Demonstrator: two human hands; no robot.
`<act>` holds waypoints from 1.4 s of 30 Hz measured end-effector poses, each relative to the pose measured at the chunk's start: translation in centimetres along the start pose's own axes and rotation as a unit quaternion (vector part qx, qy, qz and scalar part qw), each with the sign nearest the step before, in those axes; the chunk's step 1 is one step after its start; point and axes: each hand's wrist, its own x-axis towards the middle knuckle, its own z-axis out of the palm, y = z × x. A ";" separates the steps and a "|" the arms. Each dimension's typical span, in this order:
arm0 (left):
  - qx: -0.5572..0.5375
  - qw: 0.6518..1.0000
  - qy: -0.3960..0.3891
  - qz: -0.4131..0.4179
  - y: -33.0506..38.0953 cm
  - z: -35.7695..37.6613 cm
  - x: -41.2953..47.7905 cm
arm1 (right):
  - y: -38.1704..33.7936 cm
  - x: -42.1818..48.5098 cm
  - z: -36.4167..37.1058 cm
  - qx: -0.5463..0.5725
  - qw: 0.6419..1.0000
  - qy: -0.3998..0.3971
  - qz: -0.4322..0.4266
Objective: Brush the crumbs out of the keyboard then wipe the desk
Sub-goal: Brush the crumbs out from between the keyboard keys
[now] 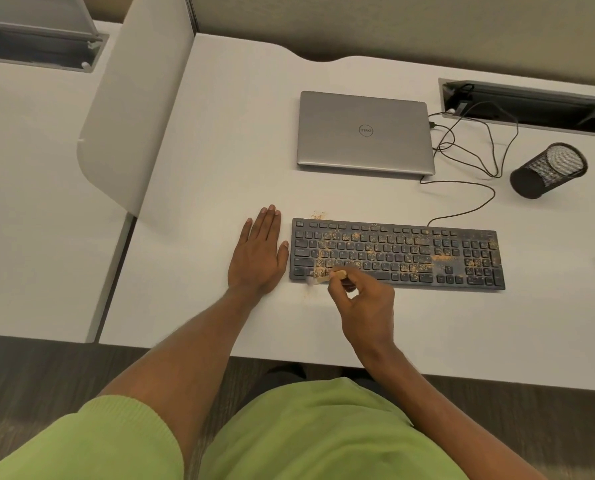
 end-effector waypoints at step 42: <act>-0.006 1.000 0.000 0.005 0.2 -0.4 -0.1 | -0.2 0.9 -0.5 0.004 0.999 0.031 -0.016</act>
